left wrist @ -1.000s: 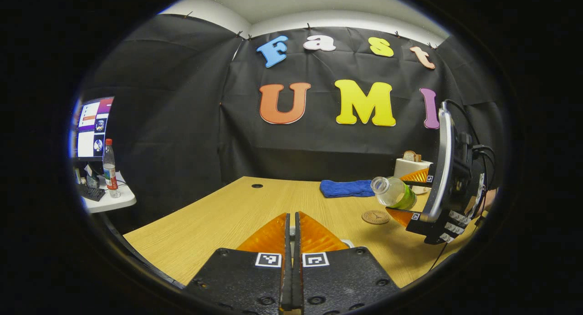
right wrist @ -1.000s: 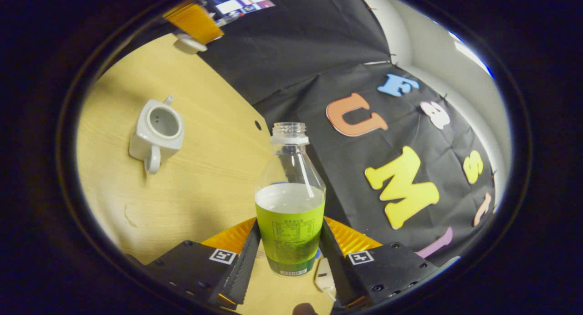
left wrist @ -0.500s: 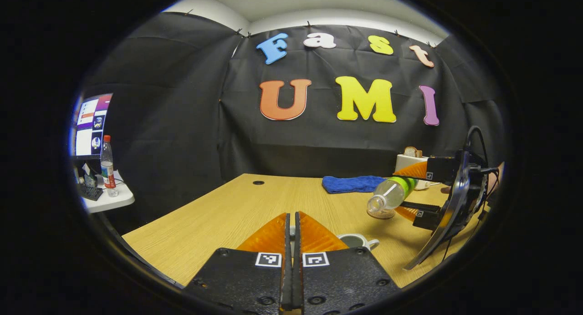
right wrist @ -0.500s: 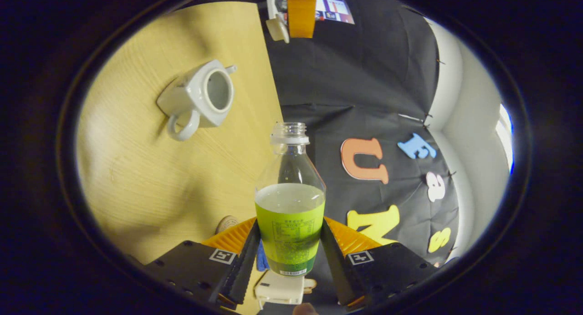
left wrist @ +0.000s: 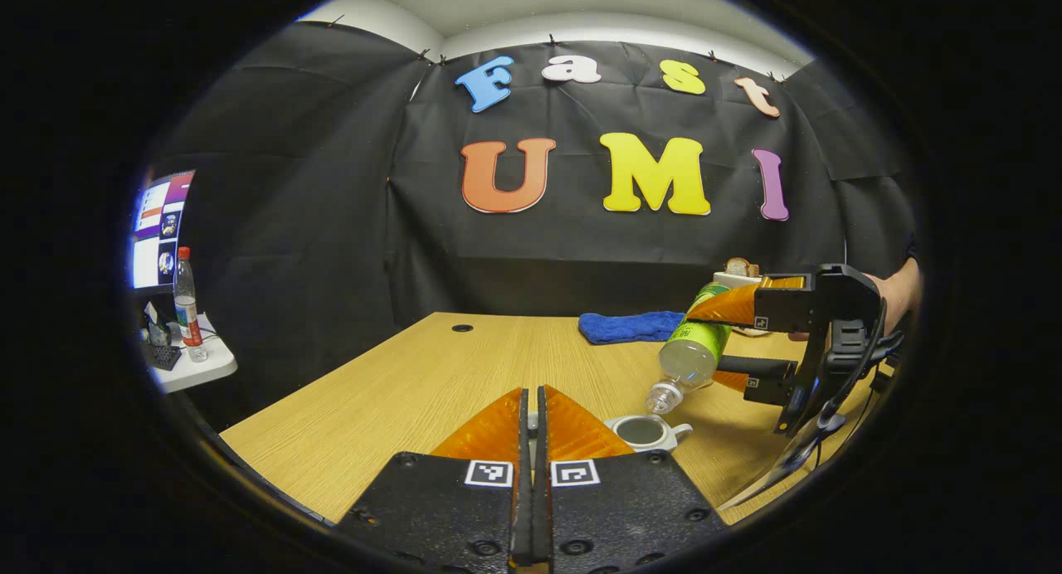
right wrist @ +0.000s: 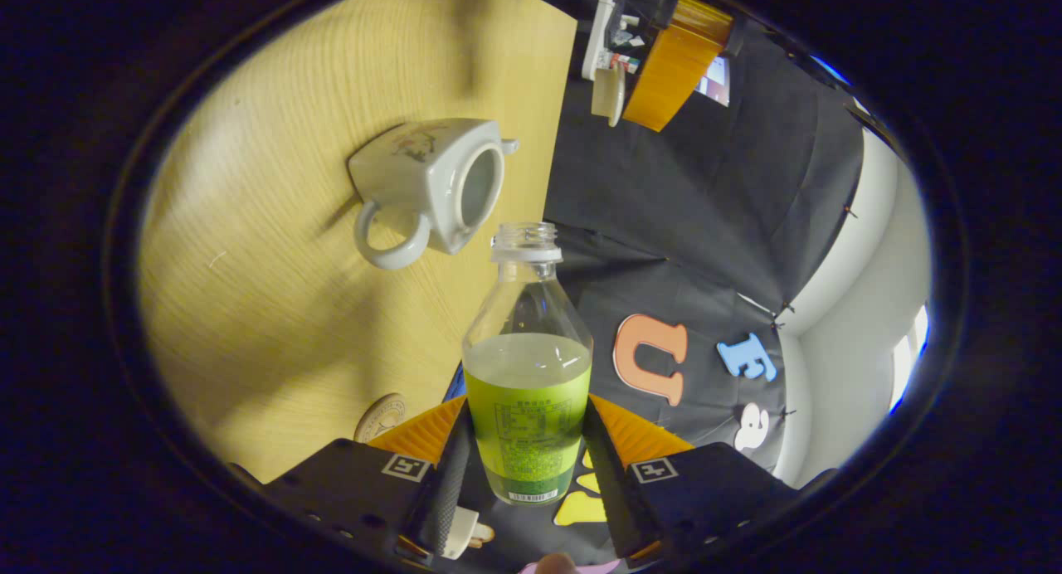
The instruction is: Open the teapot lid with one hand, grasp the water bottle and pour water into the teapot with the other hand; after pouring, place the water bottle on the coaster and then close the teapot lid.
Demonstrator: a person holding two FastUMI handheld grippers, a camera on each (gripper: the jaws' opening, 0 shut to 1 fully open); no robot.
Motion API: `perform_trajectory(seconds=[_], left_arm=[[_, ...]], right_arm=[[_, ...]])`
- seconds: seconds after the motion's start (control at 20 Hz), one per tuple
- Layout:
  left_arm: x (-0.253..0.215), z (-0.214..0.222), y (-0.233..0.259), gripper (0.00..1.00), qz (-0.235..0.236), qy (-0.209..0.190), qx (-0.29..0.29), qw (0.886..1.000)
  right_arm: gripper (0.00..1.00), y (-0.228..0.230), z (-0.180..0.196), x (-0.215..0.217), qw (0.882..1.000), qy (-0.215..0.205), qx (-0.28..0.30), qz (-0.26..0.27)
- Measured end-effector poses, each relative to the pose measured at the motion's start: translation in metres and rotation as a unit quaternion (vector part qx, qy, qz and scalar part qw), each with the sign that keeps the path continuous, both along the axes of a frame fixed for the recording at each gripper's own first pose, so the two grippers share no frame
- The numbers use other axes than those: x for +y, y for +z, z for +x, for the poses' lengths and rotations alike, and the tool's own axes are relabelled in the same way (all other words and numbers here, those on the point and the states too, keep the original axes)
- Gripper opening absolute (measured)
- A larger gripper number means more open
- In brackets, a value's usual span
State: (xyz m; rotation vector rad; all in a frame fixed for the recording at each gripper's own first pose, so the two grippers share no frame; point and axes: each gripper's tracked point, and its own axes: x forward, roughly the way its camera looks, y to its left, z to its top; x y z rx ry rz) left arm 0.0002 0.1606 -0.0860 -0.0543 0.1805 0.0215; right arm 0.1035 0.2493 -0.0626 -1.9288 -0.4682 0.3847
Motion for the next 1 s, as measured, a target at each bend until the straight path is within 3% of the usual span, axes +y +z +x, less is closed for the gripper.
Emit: perform_trajectory(seconds=[0.5, 1.0], left_arm=[[0.000, 0.000, -0.003, 0.03, -0.007, -0.009, 0.004, 1.000], [0.003, -0.003, -0.013, 0.03, -0.016, -0.018, 0.015, 1.000]], right_arm=[[0.72, 0.020, -0.003, 0.020, 0.995, 0.035, -0.058, -0.077], [0.72, 0.025, -0.010, 0.032, 0.989, 0.050, -0.080, -0.113]])
